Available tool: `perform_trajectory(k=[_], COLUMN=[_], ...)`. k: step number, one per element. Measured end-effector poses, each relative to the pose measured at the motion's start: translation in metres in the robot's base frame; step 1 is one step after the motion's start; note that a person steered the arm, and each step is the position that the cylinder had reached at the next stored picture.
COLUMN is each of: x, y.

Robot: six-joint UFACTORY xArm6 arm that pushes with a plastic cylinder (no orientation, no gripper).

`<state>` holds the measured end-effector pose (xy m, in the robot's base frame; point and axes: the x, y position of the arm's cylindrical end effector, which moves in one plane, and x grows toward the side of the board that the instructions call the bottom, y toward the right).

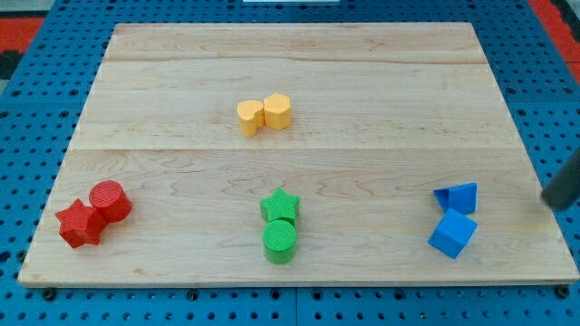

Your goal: Push the blue cube towards bottom right

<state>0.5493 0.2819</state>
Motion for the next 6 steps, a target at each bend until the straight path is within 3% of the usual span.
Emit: perform_trajectory(k=[2, 3, 4, 5, 6], x=[0.039, 0.061, 0.062, 0.031, 0.031], y=[-0.105, -0.12, -0.189, -0.204, -0.12])
